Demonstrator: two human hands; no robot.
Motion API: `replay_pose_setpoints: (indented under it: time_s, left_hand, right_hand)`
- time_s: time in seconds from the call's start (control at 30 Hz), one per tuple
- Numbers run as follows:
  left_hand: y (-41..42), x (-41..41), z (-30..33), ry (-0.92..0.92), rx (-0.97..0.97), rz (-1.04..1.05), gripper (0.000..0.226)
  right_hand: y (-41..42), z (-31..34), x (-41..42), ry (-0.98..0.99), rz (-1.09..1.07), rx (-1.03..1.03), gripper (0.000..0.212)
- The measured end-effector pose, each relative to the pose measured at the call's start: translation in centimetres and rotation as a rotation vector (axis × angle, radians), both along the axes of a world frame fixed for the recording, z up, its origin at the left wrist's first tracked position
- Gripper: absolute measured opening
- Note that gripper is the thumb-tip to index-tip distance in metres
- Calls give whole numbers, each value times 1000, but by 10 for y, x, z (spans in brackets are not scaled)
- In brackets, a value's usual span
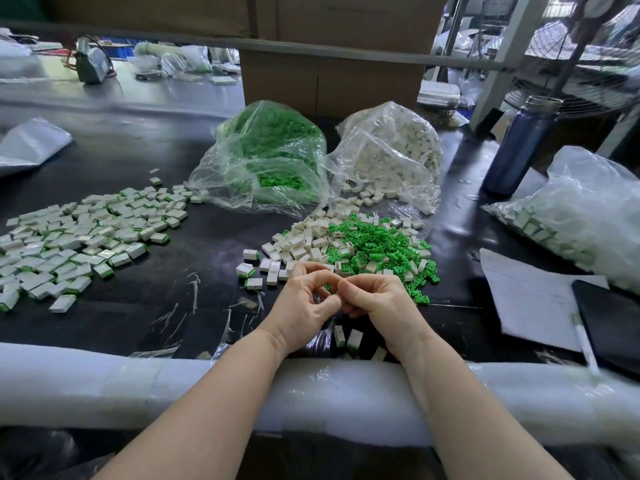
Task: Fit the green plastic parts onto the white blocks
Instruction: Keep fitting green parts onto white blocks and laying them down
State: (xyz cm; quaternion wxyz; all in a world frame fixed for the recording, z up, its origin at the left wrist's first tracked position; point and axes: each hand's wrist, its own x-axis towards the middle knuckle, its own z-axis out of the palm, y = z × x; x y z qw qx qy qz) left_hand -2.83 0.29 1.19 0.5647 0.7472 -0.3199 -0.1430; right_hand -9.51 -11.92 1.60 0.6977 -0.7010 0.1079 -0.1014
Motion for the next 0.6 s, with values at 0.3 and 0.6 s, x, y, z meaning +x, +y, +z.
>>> replay_pose_setpoints:
  time_s: [0.3, 0.6]
  left_hand:
    - [-1, 0, -3, -71, 42, -39, 22]
    - [-2, 0, -4, -86, 52, -52, 31]
  right_hand:
    - [-1, -2, 1, 5, -31, 24, 15]
    - [-1, -3, 1, 5, -52, 48, 14]
